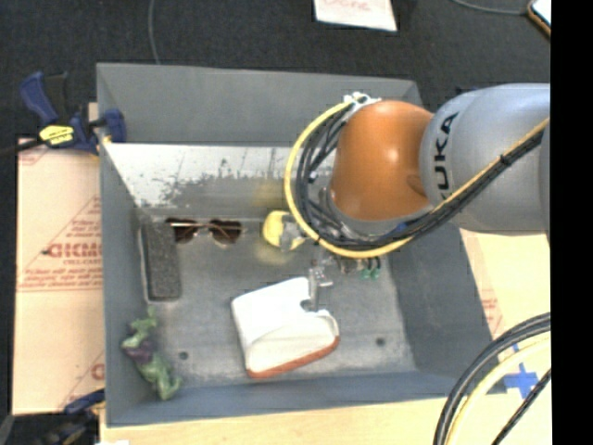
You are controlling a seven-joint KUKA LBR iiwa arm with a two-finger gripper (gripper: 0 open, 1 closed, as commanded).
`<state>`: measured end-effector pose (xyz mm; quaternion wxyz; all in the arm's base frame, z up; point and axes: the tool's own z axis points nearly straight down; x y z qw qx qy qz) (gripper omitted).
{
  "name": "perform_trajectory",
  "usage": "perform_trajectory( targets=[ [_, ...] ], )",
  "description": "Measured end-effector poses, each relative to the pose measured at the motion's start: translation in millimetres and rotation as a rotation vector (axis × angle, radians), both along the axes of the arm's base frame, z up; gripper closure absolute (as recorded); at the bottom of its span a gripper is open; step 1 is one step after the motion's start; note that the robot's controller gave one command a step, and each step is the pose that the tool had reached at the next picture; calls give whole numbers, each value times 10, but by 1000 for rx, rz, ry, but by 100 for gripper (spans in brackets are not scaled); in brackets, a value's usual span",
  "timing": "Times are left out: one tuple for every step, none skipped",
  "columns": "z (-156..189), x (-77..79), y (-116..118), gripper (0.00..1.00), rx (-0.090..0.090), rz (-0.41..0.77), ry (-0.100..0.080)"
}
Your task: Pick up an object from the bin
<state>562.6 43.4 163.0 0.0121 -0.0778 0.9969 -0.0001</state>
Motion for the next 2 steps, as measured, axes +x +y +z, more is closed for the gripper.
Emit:
perform_trajectory(
  targets=[
    [-629, -269, 258, 0, -2, 51, 29],
    [-922, -36, 89, 0, -3, 89, 0]
  ],
)
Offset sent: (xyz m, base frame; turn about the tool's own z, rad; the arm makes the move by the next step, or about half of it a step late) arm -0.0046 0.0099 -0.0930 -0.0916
